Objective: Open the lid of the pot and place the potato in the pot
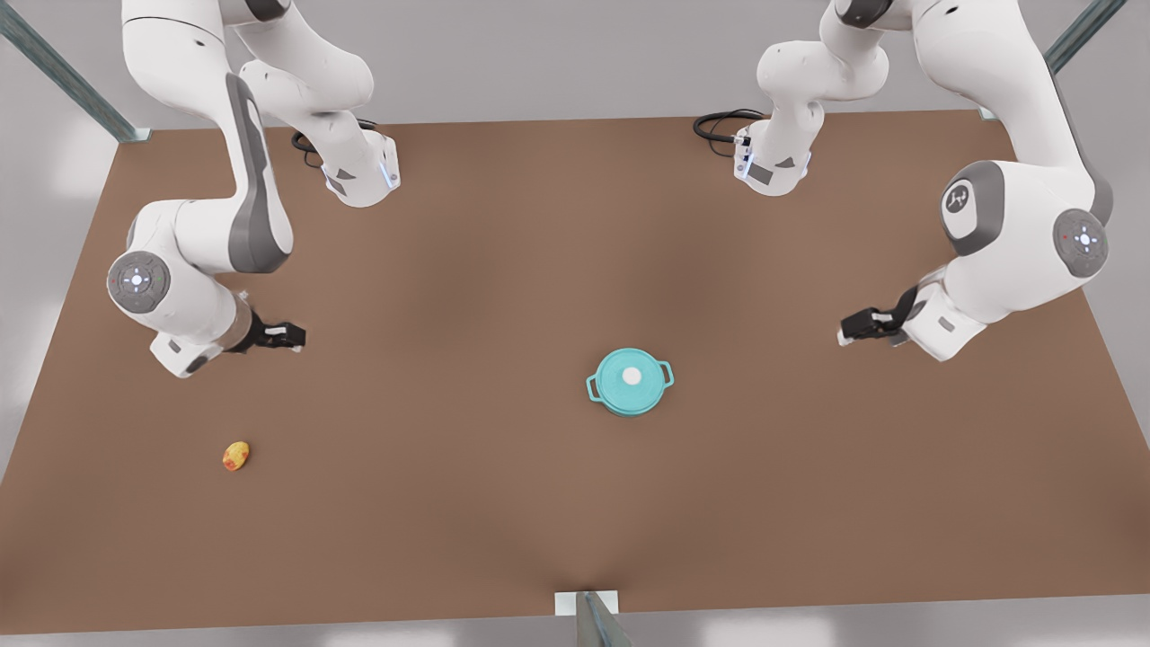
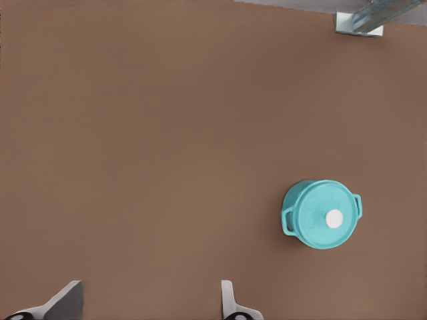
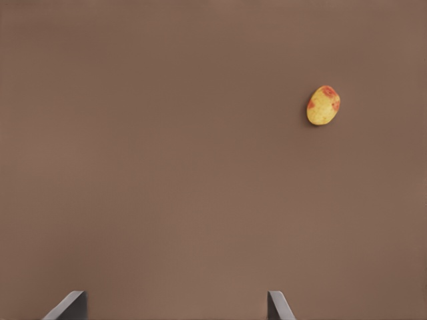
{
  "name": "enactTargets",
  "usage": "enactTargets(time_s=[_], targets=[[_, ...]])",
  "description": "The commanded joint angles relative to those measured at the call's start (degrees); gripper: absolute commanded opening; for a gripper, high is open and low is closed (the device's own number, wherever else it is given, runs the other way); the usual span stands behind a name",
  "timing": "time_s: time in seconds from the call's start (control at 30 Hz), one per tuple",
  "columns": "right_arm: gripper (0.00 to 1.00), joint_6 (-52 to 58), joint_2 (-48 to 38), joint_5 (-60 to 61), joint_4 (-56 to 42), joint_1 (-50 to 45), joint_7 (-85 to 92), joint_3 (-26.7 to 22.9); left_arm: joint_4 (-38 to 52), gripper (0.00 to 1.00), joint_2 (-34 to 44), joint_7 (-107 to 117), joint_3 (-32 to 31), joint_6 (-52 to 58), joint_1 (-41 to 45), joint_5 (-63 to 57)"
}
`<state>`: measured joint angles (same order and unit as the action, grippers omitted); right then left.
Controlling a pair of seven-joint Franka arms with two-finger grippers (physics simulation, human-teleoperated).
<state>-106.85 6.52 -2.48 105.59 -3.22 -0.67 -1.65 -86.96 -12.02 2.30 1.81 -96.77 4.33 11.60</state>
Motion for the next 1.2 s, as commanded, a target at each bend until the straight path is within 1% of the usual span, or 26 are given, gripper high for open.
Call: enactTargets(time_s=[0.0,0.07,0.1,0.13,0.2,0.23,0.27,0.3,0.33,0.37,0.4,0.47,0.5,0.53,0.57,0.67,0.7,0.77,0.8,1.0,1.17], targets=[[1.00,-10.0,-0.1,-0.6,0.0,0.4,-4.6,0.0,0.0,1.00,0.0,2.8,-0.2,-3.8,0.1,0.4],[1.00,-10.0,0.0,-0.6,-0.1,0.6,-3.9,-0.3,-0.2,1.00,0.0,2.3,-2.2,-3.8,0.7,0.2],[1.00,-9.4,0.7,-0.6,-1.4,0.8,-3.7,-0.6,-1.1,1.00,-0.6,3.2,-2.6,-2.8,4.3,-4.0],[1.00,-7.9,1.9,-0.2,-3.1,2.2,-4.9,-0.6,-0.1,1.00,-0.9,10.5,-2.7,-2.5,10.5,-6.8],[1.00,-8.3,3.4,0.1,-4.5,5.5,-7.9,-0.8,6.4,1.00,-7.0,21.5,-2.9,-2.5,22.6,-7.3],[1.00,-8.4,6.5,0.1,-7.0,5.7,-11.3,-0.8,10.8,1.00,-11.1,27.3,-2.8,-2.5,27.1,-8.0],[1.00,-8.4,8.9,-0.4,-8.9,5.7,-12.4,-0.8,14.6,1.00,-14.9,30.3,-2.8,-3.0,30.2,-11.7],[1.00,-8.6,11.9,-0.4,-11.7,5.8,-12.4,-1.2,18.9,1.00,-20.3,35.9,-2.8,-3.6,31.5,-12.0],[1.00,-8.6,14.3,-0.5,-13.0,5.8,-12.5,-1.4,19.3,1.00,-23.0,43.2,-2.8,-6.7,32.1,-11.9],[1.00,-11.4,15.3,-0.4,-13.0,5.7,-13.0,-1.6,19.4,1.00,-24.2,46.8,-2.8,-7.6,32.1,-12.0],[1.00,-15.1,16.9,-0.2,-12.7,7.8,-13.0,-1.8,19.4,1.00,-25.3,48.1,-2.5,-7.8,32.1,-12.0],[1.00,-20.1,20.7,-0.4,-12.3,9.0,-12.3,-1.8,18.5,1.00,-27.4,48.5,-2.5,-9.4,32.4,-12.0],[1.00,-24.1,23.4,-0.3,-12.3,9.4,-12.4,-1.8,17.5,1.00,-28.5,52.6,-2.6,-13.1,34.4,-12.0],[1.00,-24.4,24.7,-0.1,-12.1,10.3,-13.0,-1.8,17.5,1.00,-29.8,55.5,-2.6,-14.8,35.7,-12.0],[1.00,-24.7,25.5,0.0,-12.1,10.2,-13.8,-1.8,17.4,1.00,-30.2,54.9,-2.6,-15.2,35.7,-12.1],[1.00,-32.1,28.5,0.0,-11.6,10.3,-19.4,-1.8,17.4,1.00,-31.2,47.5,-2.3,-15.6,33.4,-12.0],[1.00,-32.9,29.2,0.1,-11.5,10.3,-20.3,-1.8,16.4,1.00,-31.2,43.9,-2.3,-15.9,32.3,-12.2],[1.00,-36.2,30.1,0.0,-10.1,10.9,-20.9,-1.8,15.4,1.00,-31.2,39.8,-2.3,-16.5,31.2,-14.8],[1.00,-38.0,30.7,0.0,-10.1,11.0,-20.9,-1.8,11.1,1.00,-30.9,38.0,-2.3,-21.3,30.1,-14.5],[1.00,-40.8,33.0,-0.5,-10.1,14.4,-20.5,-1.3,10.8,1.00,-30.8,41.5,-2.8,-21.3,31.2,-13.8],[1.00,-41.7,35.0,-0.4,-10.1,14.9,-20.3,-0.5,10.2,1.00,-30.9,43.6,-3.5,-21.9,31.6,-12.9]])
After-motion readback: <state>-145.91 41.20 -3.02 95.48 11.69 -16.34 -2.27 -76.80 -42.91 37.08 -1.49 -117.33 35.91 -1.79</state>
